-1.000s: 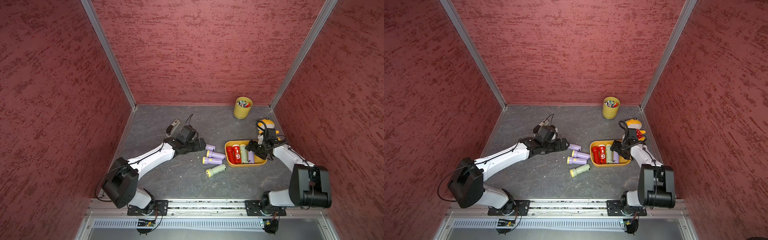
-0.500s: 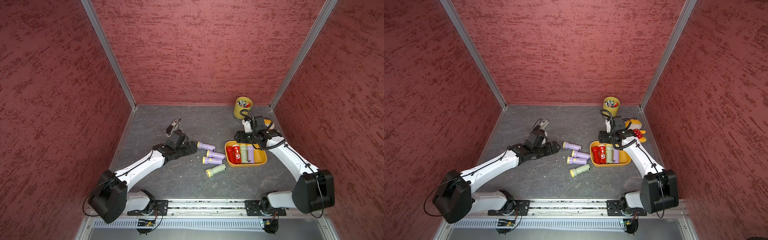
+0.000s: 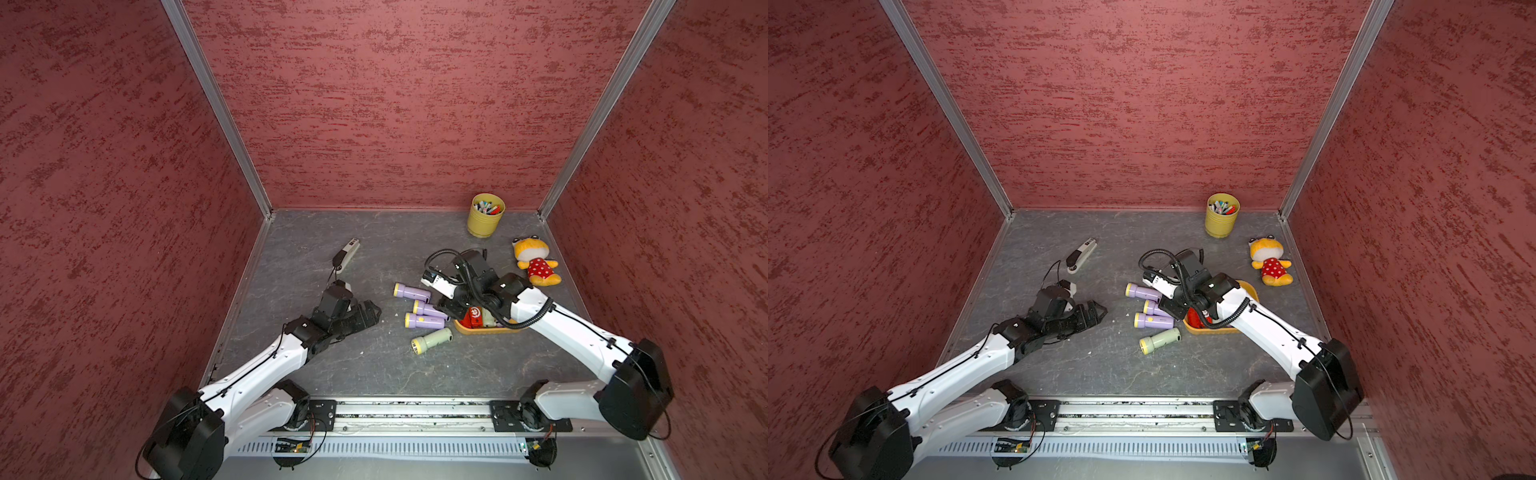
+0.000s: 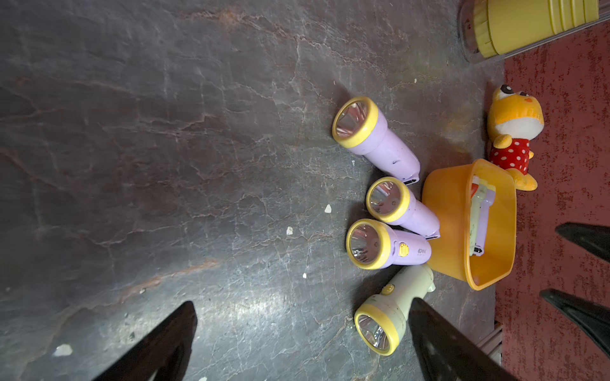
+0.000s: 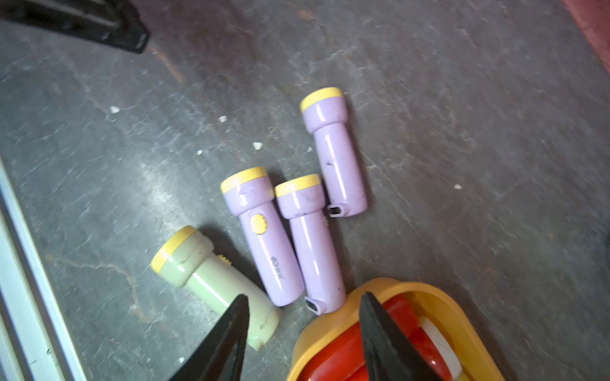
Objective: Put the flashlights into the storage boxes
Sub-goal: Pick up the flashlight from the center of the board.
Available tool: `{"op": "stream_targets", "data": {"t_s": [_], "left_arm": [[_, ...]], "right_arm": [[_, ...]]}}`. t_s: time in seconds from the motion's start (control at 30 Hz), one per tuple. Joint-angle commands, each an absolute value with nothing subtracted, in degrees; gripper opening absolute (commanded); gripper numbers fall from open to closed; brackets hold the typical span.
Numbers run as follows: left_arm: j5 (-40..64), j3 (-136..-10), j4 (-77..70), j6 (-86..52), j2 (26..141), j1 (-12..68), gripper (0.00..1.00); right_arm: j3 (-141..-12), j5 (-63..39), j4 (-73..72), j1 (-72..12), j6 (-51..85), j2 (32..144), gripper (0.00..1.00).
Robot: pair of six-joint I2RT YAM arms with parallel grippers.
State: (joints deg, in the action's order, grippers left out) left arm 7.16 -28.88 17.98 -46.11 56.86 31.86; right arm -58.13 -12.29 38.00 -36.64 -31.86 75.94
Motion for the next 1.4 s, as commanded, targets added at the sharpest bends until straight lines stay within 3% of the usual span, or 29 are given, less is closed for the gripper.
{"op": "stream_targets", "data": {"t_s": [0.0, 0.27, 0.7, 1.37], "left_arm": [[6.32, -28.48, 16.35, -46.94, 55.50, 31.73, 1.00], [5.94, -26.95, 15.39, -47.08, 54.77, 32.69, 1.00], [5.89, -26.72, 14.18, -47.55, 55.73, 33.00, 1.00], [5.40, -26.94, 14.06, -47.46, 55.98, 33.13, 1.00]], "right_arm": [[-56.16, -17.86, 38.26, -38.43, -48.01, 74.87, 0.51], [-54.02, -17.17, 39.34, -42.68, -58.12, 77.09, 0.46], [-51.06, -10.64, 37.87, -46.40, -60.55, 82.20, 0.47], [-50.55, -11.59, 35.40, -46.82, -64.23, 88.21, 0.51]]}}
